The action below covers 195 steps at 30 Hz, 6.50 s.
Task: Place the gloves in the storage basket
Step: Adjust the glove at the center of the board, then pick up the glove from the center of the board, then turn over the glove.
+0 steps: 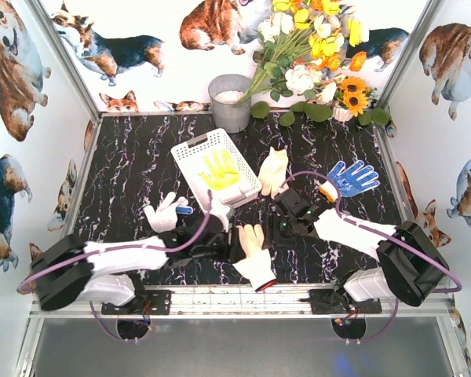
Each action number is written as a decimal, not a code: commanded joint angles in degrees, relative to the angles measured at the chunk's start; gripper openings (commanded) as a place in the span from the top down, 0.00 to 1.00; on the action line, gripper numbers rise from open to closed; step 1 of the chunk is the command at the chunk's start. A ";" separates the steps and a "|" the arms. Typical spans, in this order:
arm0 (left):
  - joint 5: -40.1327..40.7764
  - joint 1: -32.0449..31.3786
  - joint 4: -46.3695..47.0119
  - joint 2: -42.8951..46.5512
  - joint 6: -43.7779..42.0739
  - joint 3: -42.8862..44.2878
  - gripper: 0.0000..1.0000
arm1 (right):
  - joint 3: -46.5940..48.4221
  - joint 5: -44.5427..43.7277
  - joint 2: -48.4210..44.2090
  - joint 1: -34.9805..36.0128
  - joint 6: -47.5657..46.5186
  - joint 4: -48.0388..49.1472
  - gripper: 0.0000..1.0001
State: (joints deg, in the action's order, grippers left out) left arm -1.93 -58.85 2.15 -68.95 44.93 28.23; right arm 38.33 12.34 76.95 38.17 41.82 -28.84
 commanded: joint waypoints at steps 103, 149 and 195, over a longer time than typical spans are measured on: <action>-7.56 51.53 -22.16 8.30 -27.28 20.97 0.00 | 30.61 13.05 13.35 -31.14 -12.41 0.93 1.00; -22.90 19.81 6.59 9.45 1.26 13.04 0.89 | 16.05 21.82 -20.55 -7.82 -14.12 0.02 1.00; 7.50 18.77 -10.60 4.64 34.11 24.30 1.00 | 23.95 -59.52 -0.43 28.60 -18.42 23.62 0.31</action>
State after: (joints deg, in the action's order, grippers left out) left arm 5.28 -39.53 -11.11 -64.90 77.10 52.93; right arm 59.46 -37.78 75.55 66.39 24.36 -12.88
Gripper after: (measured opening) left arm 0.010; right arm 0.719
